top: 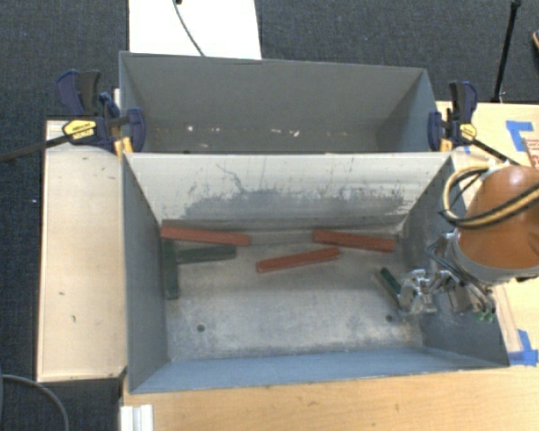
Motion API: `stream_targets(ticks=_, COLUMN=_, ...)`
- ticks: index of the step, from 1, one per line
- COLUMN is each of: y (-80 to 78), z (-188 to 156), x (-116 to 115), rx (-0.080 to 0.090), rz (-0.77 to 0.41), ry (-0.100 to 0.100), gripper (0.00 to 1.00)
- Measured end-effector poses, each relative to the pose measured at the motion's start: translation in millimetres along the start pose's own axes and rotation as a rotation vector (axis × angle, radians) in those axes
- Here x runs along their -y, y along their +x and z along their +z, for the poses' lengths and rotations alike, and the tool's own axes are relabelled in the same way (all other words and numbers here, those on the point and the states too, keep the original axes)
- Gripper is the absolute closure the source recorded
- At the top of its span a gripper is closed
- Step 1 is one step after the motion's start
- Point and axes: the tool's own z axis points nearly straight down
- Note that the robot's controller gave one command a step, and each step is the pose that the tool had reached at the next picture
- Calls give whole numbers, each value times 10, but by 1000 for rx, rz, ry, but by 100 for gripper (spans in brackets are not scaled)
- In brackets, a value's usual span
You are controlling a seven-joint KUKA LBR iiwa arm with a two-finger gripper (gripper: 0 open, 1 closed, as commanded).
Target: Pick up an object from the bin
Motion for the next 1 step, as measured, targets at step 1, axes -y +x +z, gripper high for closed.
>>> stream_targets(ticks=1, y=0, z=0, x=0, rx=0, rz=-2, ry=0, gripper=0)
